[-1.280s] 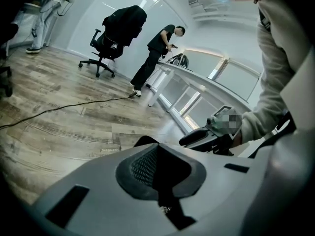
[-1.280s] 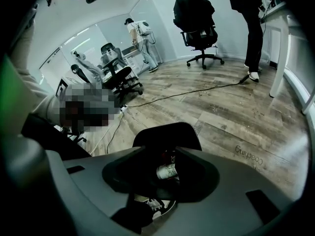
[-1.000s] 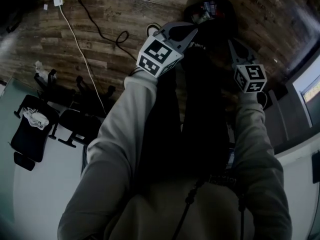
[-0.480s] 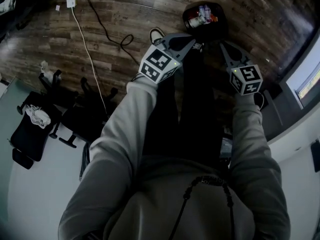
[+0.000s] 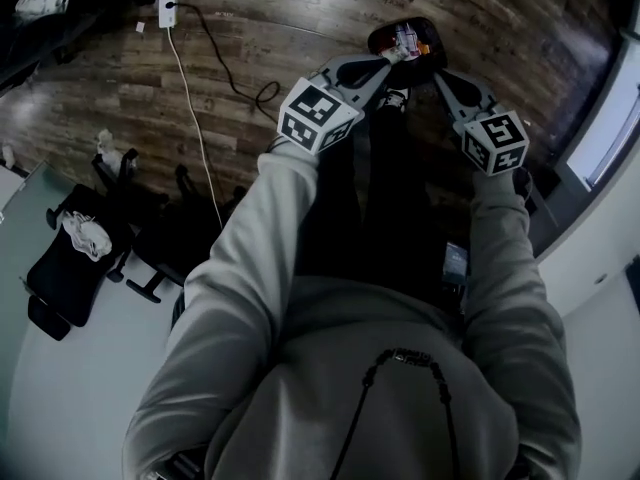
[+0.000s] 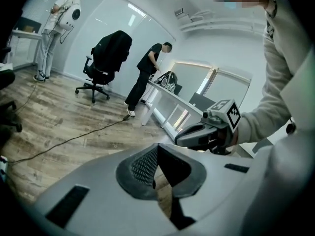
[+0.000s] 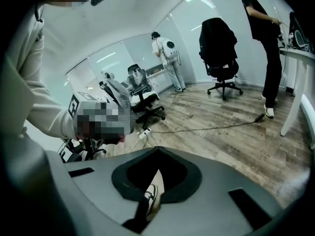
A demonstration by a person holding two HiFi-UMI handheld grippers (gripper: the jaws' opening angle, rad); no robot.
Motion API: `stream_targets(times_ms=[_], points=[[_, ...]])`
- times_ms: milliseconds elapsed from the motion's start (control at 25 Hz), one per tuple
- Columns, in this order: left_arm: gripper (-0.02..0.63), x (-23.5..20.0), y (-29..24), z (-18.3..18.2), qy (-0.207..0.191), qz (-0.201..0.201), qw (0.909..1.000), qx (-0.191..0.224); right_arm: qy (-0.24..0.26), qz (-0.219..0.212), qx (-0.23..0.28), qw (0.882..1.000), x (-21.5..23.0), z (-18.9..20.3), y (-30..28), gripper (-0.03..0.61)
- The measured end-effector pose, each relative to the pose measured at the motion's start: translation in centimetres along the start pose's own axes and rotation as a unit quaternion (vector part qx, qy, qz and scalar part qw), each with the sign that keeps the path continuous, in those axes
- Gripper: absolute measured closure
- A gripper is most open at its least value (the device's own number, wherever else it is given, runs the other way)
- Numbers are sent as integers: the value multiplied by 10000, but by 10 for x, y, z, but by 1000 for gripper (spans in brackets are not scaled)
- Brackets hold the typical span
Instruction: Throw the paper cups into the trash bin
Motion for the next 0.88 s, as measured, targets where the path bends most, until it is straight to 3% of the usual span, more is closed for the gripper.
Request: stream_targets(times_ms=[160, 400, 560, 680, 880], points=[[617, 10, 27, -49, -185, 34, 9996, 227, 266, -55, 573, 9980, -25, -69, 37, 561], [616, 19, 77, -149, -226, -115, 9940, 1063, 745, 28, 1251, 9893, -70, -158, 107, 561], [617, 29, 90, -220, -811, 32, 9890, 1236, 1194, 196, 1320, 9838, -85, -202, 140, 561], [617, 38, 105, -270, -1196, 8, 9815, 1496, 1391, 262, 1704, 9752, -102, -239, 164, 561], [617, 68, 134, -330, -1650, -11, 9743, 1535, 1605, 303, 2233, 9610, -145, -293, 218, 561]])
Point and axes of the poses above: the fingertips, and each gripper's own axes: y backward along the fingers, x to its right, z out of its underside, the point moved 7 cm from there along y, backward along the fingers, and after that the axes turned 6 degrees about -y, right-handed, at the moved point
